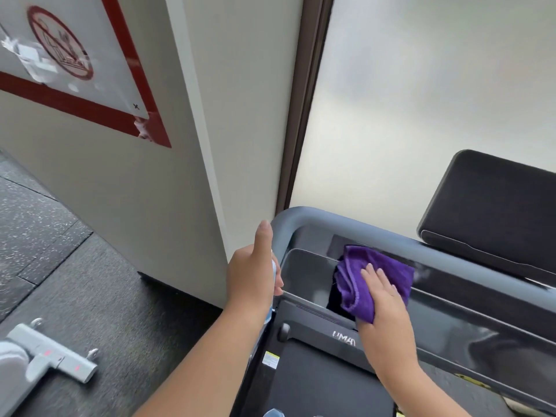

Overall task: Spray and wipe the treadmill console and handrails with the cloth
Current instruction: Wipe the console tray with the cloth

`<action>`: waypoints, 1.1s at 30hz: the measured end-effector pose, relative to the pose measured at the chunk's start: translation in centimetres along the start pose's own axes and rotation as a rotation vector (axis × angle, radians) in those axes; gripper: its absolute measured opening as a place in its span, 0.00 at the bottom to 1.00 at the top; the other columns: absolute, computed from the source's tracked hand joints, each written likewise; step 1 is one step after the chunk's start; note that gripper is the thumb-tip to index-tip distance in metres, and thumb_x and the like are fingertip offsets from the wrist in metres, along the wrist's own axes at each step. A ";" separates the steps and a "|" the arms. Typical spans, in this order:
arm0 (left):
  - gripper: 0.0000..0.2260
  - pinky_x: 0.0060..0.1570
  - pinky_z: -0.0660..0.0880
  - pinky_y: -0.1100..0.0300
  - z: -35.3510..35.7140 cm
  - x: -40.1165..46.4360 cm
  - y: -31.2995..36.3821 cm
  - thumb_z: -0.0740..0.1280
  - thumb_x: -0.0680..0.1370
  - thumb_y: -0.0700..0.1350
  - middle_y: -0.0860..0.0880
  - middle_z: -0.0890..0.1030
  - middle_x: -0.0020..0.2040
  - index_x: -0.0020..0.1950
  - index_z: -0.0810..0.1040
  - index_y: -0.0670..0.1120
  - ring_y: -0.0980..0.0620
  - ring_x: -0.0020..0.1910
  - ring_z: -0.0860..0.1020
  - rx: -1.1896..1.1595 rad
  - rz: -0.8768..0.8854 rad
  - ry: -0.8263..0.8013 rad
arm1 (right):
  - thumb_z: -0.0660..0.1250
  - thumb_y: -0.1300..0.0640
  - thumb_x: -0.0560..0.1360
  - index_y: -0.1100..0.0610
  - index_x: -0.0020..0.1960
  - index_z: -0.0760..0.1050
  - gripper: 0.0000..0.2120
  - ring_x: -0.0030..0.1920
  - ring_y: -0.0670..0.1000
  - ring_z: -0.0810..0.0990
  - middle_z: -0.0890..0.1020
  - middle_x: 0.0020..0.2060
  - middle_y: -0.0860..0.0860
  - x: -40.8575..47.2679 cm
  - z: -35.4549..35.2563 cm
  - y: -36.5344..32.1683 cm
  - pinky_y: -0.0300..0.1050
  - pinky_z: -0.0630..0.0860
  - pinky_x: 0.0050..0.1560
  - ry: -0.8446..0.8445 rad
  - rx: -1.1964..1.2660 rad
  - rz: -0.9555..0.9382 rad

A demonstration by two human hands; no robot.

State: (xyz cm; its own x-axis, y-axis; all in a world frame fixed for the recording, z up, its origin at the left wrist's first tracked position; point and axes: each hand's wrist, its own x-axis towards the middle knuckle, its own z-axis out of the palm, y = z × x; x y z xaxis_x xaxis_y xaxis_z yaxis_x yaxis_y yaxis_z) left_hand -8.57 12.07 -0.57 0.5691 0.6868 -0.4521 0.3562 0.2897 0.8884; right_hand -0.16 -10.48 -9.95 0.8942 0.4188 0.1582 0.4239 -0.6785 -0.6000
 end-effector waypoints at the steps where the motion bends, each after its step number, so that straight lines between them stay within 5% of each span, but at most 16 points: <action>1: 0.32 0.36 0.76 0.56 0.1 -0.1 0.0 0.58 0.83 0.66 0.41 0.73 0.26 0.32 0.70 0.40 0.45 0.28 0.74 -0.003 0.001 0.008 | 0.71 0.64 0.78 0.47 0.78 0.71 0.31 0.80 0.46 0.64 0.70 0.77 0.41 0.3 -0.5 -0.4 0.54 0.63 0.79 0.082 0.137 0.181; 3: 0.32 0.35 0.75 0.57 0.1 -0.2 0.0 0.58 0.84 0.66 0.41 0.73 0.26 0.32 0.70 0.40 0.45 0.28 0.74 0.004 0.001 0.034 | 0.68 0.48 0.81 0.41 0.68 0.77 0.16 0.63 0.52 0.80 0.82 0.63 0.43 2.3 -1.0 -2.7 0.55 0.76 0.66 0.275 0.520 0.521; 5: 0.34 0.38 0.76 0.55 0.0 -0.3 0.2 0.57 0.84 0.66 0.42 0.74 0.25 0.30 0.70 0.41 0.45 0.26 0.75 0.015 -0.011 0.074 | 0.65 0.44 0.80 0.42 0.57 0.80 0.09 0.37 0.53 0.78 0.81 0.42 0.47 5.7 -1.3 -5.1 0.51 0.79 0.42 0.451 0.852 0.706; 6: 0.34 0.40 0.76 0.54 -0.1 -0.5 0.2 0.57 0.84 0.66 0.42 0.74 0.24 0.29 0.69 0.41 0.46 0.25 0.75 0.013 -0.017 0.098 | 0.65 0.45 0.79 0.44 0.57 0.80 0.10 0.33 0.51 0.75 0.79 0.39 0.47 7.6 -1.1 -6.1 0.47 0.77 0.37 0.511 0.932 0.723; 7: 0.34 0.41 0.75 0.53 -0.1 -0.7 0.3 0.57 0.83 0.67 0.41 0.74 0.24 0.28 0.69 0.42 0.46 0.24 0.75 0.007 -0.021 0.121 | 0.65 0.45 0.78 0.44 0.59 0.80 0.12 0.33 0.50 0.76 0.80 0.40 0.47 9.3 -0.7 -6.8 0.47 0.77 0.38 0.535 0.948 0.704; 9: 0.35 0.42 0.75 0.53 -0.2 -1.1 0.4 0.57 0.83 0.68 0.40 0.74 0.24 0.28 0.69 0.42 0.46 0.23 0.74 -0.009 -0.025 0.168 | 0.65 0.43 0.77 0.43 0.65 0.77 0.17 0.47 0.51 0.82 0.83 0.52 0.47 12.3 0.8 -8.2 0.53 0.81 0.57 0.422 0.830 0.592; 12: 0.34 0.43 0.78 0.50 -0.1 -1.6 0.5 0.57 0.82 0.69 0.41 0.74 0.24 0.28 0.69 0.43 0.46 0.23 0.74 -0.032 -0.038 0.246 | 0.65 0.49 0.82 0.42 0.76 0.70 0.23 0.79 0.59 0.65 0.73 0.76 0.49 14.4 4.0 -10.2 0.58 0.59 0.81 -0.084 0.432 0.180; 15: 0.35 0.42 0.78 0.49 0.0 -2.2 0.1 0.58 0.80 0.70 0.41 0.75 0.24 0.27 0.69 0.43 0.45 0.23 0.75 -0.040 -0.065 0.336 | 0.66 0.57 0.80 0.49 0.81 0.65 0.30 0.84 0.50 0.51 0.62 0.82 0.47 12.6 5.8 -11.1 0.49 0.42 0.83 -0.416 0.108 -0.391; 17: 0.35 0.42 0.79 0.50 0.1 -2.8 -0.3 0.58 0.80 0.70 0.41 0.76 0.24 0.26 0.69 0.43 0.44 0.23 0.76 -0.043 -0.083 0.378 | 0.66 0.60 0.77 0.49 0.83 0.61 0.35 0.84 0.45 0.48 0.58 0.83 0.44 10.2 5.8 -9.4 0.47 0.41 0.83 -0.515 0.103 -0.555; 20: 0.36 0.43 0.80 0.49 0.1 -3.8 -0.7 0.57 0.81 0.70 0.41 0.77 0.24 0.27 0.71 0.42 0.43 0.24 0.77 -0.027 -0.099 0.419 | 0.66 0.55 0.77 0.47 0.84 0.58 0.37 0.83 0.40 0.44 0.55 0.83 0.40 7.4 4.2 -4.5 0.45 0.47 0.83 -0.558 0.071 -0.633; 24: 0.35 0.44 0.80 0.49 1.0 -4.9 -1.0 0.56 0.82 0.69 0.42 0.77 0.24 0.29 0.71 0.41 0.44 0.25 0.78 0.003 -0.112 0.446 | 0.73 0.51 0.72 0.47 0.81 0.65 0.38 0.81 0.41 0.54 0.63 0.80 0.41 6.2 1.9 0.3 0.51 0.62 0.80 -0.592 -0.123 -0.793; 33: 0.32 0.46 0.84 0.47 3.5 -4.5 0.5 0.58 0.80 0.69 0.47 0.76 0.22 0.31 0.71 0.42 0.44 0.25 0.78 0.094 -0.146 0.452 | 0.64 0.61 0.70 0.49 0.79 0.69 0.37 0.82 0.44 0.57 0.64 0.80 0.42 4.7 -1.6 2.0 0.50 0.52 0.83 -0.504 -0.012 -0.469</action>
State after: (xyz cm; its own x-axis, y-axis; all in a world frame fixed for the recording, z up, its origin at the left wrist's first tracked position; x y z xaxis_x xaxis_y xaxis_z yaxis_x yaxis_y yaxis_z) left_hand -8.35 6.74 1.60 0.1365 0.8707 -0.4726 0.4858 0.3569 0.7979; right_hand 5.18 -10.83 -9.17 0.4407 0.8975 0.0133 0.7539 -0.3621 -0.5482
